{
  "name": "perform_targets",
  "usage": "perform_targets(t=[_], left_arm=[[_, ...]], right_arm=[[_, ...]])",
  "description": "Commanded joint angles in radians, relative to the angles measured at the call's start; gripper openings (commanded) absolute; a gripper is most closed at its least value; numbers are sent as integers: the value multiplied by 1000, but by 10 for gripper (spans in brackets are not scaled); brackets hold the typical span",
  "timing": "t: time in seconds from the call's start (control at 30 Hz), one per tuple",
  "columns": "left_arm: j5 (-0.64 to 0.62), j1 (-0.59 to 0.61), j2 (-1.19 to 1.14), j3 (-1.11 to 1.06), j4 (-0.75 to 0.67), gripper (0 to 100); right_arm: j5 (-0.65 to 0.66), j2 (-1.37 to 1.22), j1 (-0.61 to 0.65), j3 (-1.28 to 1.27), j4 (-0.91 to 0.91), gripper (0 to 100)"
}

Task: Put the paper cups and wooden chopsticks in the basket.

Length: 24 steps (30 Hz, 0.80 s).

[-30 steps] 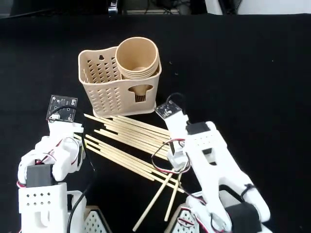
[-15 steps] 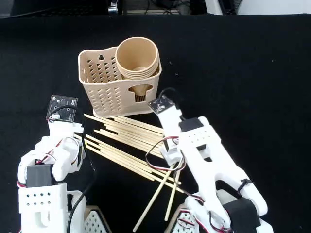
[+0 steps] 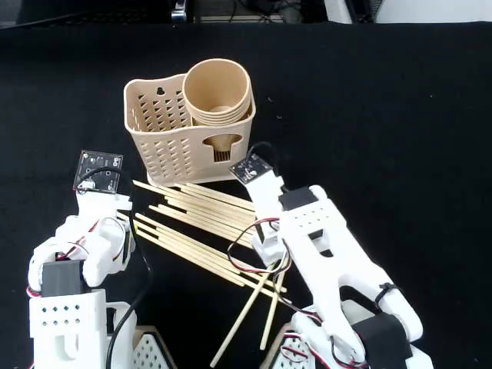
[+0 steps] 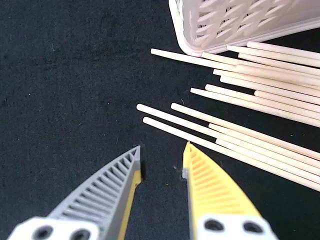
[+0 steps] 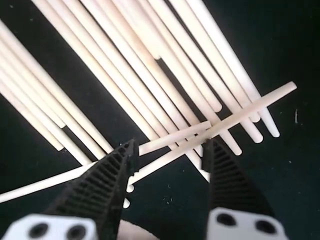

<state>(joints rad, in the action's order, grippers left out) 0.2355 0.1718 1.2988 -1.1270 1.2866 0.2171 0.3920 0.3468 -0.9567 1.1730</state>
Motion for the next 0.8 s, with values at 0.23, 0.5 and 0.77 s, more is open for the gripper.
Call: perform_targets(t=[0.23, 0.5, 0.77], left_arm=[[-11, 4, 11, 4, -18, 152], [-11, 4, 11, 7, -18, 152], [-11, 4, 11, 8, -18, 152]], right_arm=[[-58, -5, 6, 16, -12, 247], [-58, -7, 6, 15, -12, 283], [-63, -188, 8, 67, -34, 286]])
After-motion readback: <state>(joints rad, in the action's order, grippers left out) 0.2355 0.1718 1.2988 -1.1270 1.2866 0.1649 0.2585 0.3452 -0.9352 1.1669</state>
